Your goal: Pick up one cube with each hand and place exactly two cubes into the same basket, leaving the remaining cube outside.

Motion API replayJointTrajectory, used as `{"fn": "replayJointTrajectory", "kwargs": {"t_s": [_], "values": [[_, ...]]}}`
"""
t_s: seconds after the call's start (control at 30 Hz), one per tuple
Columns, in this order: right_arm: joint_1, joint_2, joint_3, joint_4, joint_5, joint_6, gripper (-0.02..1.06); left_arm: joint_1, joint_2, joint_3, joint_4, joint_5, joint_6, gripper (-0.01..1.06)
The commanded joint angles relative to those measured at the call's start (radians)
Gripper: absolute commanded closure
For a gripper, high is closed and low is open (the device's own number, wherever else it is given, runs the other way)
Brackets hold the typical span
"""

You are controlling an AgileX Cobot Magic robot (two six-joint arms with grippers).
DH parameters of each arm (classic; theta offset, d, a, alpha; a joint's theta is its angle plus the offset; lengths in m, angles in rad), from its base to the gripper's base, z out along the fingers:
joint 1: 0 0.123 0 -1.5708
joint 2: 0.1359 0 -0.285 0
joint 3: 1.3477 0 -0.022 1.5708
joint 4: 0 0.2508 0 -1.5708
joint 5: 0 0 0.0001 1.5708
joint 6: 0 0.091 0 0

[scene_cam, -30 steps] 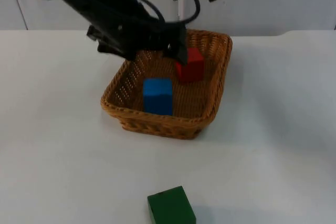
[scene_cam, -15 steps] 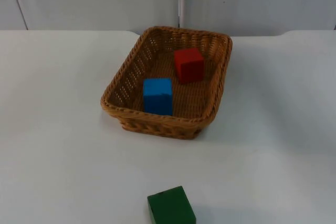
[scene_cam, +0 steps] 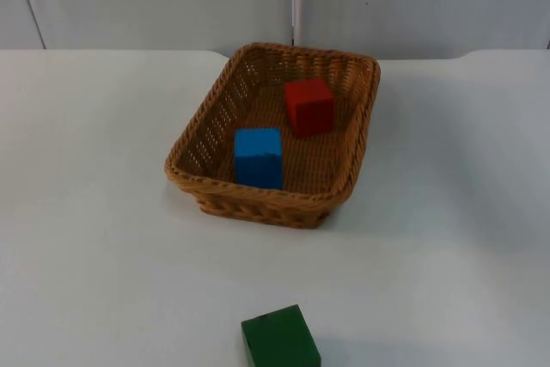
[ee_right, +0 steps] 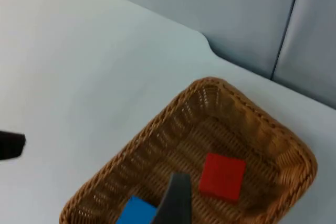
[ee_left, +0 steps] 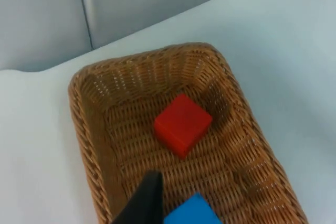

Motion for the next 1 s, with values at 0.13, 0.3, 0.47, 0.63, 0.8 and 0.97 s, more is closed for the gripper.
{"fn": "replayJointTrajectory", "kwargs": {"t_s": [0.13,0.3,0.47,0.63,0.8,0.97], "values": [[0.007,-0.051,0.002,-0.002,0.028,-0.009,0.31,0.0,-0.059,-0.004,0.043,0.033,-0.038,0.07],[0.007,-0.099,0.08,0.0,0.023,-0.024,0.31,0.0,-0.092,-0.002,0.064,0.079,-0.062,0.07],[0.007,-0.189,0.251,0.003,-0.063,-0.045,0.31,0.0,-0.151,0.082,0.069,0.025,-0.064,0.07],[0.007,-0.349,0.562,0.004,-0.271,-0.053,0.31,0.0,-0.254,0.258,0.069,-0.096,-0.074,0.07],[0.007,-0.455,0.774,0.004,-0.397,-0.053,0.31,0.0,-0.302,0.336,0.069,-0.103,-0.074,0.07],[0.007,-0.551,0.94,0.002,-0.47,-0.071,0.31,0.0,-0.327,0.365,0.073,-0.096,-0.074,0.07]]}}
